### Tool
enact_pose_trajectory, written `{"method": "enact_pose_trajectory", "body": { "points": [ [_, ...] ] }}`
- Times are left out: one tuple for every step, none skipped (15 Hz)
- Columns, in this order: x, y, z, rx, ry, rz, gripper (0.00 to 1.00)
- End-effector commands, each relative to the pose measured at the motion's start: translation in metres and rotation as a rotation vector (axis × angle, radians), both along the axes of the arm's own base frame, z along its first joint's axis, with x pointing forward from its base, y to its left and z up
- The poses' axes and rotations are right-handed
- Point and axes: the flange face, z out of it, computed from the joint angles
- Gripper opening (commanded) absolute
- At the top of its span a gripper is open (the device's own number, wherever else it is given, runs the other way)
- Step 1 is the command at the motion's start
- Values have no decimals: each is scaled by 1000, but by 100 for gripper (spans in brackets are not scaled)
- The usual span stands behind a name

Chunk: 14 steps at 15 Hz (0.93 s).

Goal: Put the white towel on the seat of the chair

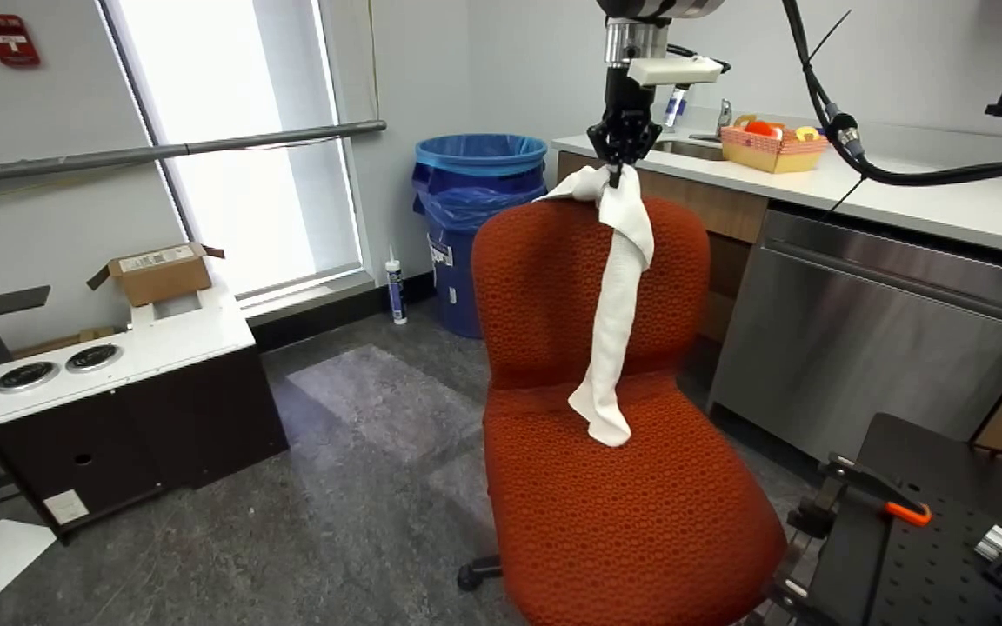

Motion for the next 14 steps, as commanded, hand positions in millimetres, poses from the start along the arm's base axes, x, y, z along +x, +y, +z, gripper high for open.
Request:
{"method": "enact_pose_trajectory", "body": {
  "points": [
    [-32, 15, -11, -16, 19, 111, 0],
    [-37, 18, -18, -21, 28, 131, 0],
    [-42, 23, -27, -27, 42, 155, 0],
    [-46, 27, -35, -35, 53, 177, 0],
    [-49, 30, -43, -46, 66, 196, 0],
    [-55, 28, -51, -61, 79, 213, 0],
    [-58, 28, -60, -82, 86, 229, 0],
    [-62, 25, -67, -98, 92, 241, 0],
    [-66, 22, -75, -119, 84, 252, 0],
    [-68, 18, -81, -145, 75, 254, 0],
    [-70, 13, -87, -166, 63, 256, 0],
    [-73, 8, -89, -183, 45, 252, 0],
    [-75, 5, -90, -188, 29, 248, 0],
    [-77, 3, -84, -182, 3, 240, 0]
  ]
}}
